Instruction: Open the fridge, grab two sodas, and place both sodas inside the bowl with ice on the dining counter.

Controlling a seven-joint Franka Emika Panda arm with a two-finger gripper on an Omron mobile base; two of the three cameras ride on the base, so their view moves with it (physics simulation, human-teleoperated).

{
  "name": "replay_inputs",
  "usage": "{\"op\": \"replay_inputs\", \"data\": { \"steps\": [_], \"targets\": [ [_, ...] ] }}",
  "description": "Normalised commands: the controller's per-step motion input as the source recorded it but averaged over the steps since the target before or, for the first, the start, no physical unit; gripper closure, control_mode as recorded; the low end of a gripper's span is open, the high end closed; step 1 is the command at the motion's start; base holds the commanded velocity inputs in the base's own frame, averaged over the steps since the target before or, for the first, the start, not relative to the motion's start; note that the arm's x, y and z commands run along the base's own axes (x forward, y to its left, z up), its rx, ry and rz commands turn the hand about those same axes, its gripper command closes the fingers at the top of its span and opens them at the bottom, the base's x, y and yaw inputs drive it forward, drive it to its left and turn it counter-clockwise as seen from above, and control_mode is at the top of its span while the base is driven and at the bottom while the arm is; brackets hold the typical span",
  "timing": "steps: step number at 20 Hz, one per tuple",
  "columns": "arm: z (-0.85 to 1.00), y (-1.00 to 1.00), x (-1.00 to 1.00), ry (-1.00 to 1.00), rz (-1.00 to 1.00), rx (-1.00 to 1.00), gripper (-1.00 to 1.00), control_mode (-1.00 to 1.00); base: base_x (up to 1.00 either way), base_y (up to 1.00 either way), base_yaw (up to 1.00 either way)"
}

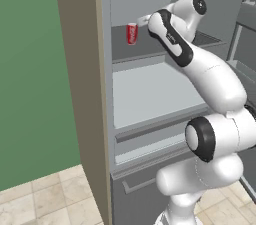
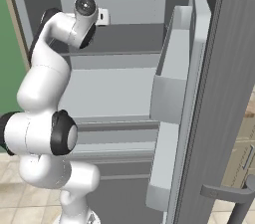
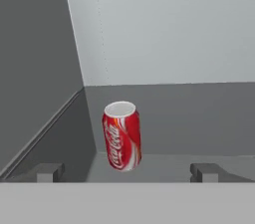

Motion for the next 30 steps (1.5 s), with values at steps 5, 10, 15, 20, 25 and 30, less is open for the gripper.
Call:
{"op": "replay_inputs", "data": {
  "steps": [5,10,15,20,25,30],
  "targets": [
    [-0.05,0.02,0.28,0.04,0.0,-0.05,-1.0,-1.0,0.0,0.0,0.0],
    [-0.07,0.17,0.26,0.01,-0.01,-0.03,-1.0,-1.0,0.0,0.0,0.0],
    [-0.02,0.2,0.26,0.0,-0.01,-0.01,-1.0,-1.0,0.0,0.0,0.0],
    [-0.04,0.16,0.26,0.0,-0.01,0.0,-1.0,-1.0,0.0,0.0,0.0],
    [-0.19,0.15,0.18,0.0,0.0,-0.04,-1.0,-1.0,0.0,0.0,0.0],
    [-0.25,0.18,0.1,0.0,0.0,-0.05,-1.0,-1.0,0.0,0.0,0.0]
  ]
}}
